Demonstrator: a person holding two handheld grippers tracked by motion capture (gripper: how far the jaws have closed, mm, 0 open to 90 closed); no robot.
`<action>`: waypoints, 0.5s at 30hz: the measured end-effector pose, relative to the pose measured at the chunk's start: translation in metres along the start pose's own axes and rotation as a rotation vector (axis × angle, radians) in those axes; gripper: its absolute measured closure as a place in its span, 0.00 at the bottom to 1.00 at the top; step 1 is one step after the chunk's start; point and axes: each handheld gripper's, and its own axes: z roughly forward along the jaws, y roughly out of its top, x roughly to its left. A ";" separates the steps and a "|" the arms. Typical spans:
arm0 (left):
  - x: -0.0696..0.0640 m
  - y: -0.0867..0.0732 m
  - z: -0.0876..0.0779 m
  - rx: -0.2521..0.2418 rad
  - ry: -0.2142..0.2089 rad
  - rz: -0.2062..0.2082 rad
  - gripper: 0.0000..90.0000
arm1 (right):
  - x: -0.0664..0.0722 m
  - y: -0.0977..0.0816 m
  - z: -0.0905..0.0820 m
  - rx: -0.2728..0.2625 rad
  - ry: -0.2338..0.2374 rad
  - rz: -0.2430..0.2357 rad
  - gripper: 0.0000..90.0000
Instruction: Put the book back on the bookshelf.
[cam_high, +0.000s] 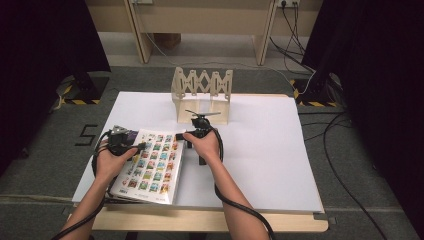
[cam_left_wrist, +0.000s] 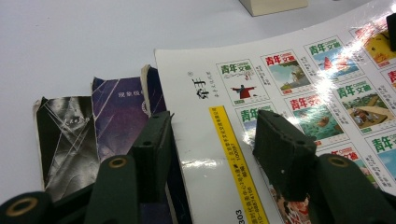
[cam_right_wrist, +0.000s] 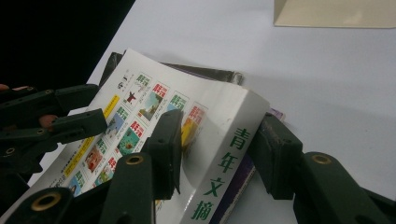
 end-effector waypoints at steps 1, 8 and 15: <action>0.000 0.000 0.000 -0.001 0.000 -0.001 0.52 | 0.000 0.000 0.000 0.001 0.003 0.004 0.63; 0.000 -0.001 0.000 -0.008 0.006 -0.007 0.51 | 0.001 0.000 0.001 -0.003 -0.001 0.016 0.63; 0.000 -0.002 -0.001 -0.005 0.012 -0.024 0.51 | 0.000 0.000 0.005 0.001 -0.016 0.036 0.63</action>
